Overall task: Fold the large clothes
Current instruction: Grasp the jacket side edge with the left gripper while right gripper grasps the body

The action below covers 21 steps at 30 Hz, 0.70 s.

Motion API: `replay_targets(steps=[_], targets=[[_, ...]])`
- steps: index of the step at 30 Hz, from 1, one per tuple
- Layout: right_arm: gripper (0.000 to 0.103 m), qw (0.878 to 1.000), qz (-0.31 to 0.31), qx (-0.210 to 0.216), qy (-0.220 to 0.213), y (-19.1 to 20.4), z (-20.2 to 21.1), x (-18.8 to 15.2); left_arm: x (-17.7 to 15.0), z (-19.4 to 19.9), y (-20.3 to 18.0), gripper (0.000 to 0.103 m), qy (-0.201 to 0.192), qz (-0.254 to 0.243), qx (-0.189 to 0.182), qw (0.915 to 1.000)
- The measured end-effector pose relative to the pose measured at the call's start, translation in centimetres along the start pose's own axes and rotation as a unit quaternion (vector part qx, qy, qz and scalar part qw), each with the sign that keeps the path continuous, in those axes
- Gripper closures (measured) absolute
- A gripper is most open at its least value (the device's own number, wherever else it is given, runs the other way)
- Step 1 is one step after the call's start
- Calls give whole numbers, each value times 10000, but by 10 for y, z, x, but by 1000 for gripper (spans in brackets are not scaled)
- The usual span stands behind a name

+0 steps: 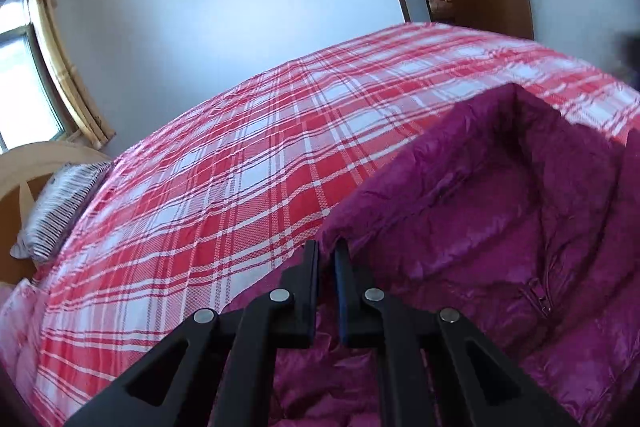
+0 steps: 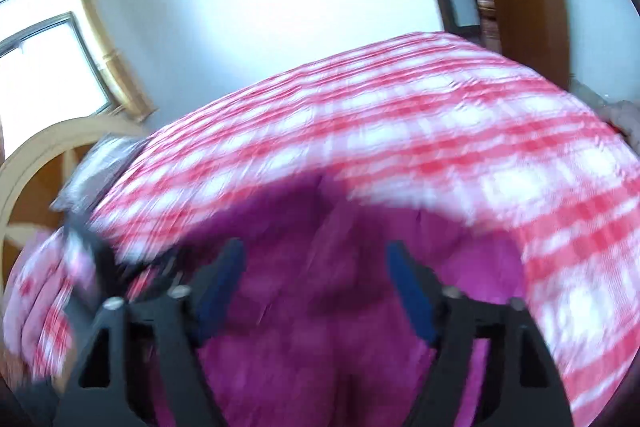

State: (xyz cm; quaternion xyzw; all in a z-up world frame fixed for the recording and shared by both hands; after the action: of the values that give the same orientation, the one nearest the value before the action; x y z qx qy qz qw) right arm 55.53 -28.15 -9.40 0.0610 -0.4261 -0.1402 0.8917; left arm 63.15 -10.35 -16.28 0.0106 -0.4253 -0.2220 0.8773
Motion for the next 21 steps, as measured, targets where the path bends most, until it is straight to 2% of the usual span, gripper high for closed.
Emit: replay_targets(steps=[1,3,6,11,17,19,21], targets=[[31,9999,-58,-75,101,0,-13,14,-1,1,0,96,-26,30,-24,10000],[31,9989,-107,99,444,7,-45,40,-4,0,3,96,-68,113,-72,9999],[31,9963,13,300,802,23,-80,57,-6,-2,3,96,-81,173,-146,9997],[33,9902,420,113,1329,29,-117,42,-4,-1,-2,96,-155,42,-191,9997],[51,9795,981,131,1753,28,-119,6,-2,9,-6,96,-325,-101,-97,9994],[66,9766,1154,-27,1812,25,-120,-6,-1,15,-5,95,-387,-71,-72,9992],[72,9751,1268,-116,1818,19,-120,-17,0,25,-7,95,-460,-111,-105,9988]])
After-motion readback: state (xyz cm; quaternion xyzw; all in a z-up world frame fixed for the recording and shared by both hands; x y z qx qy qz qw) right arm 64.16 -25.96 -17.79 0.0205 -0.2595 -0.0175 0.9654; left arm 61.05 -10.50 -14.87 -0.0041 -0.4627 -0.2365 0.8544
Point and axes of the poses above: each gripper's, at about its wrist camera, not at the fingertips, and z roughly against the way its jaws point, y to its left, x to its top, the point moved 5 cm from there along -z, roughly the way its jaws point, and after that the axes turned 8 degrees about -x, right-handed, at the moved point
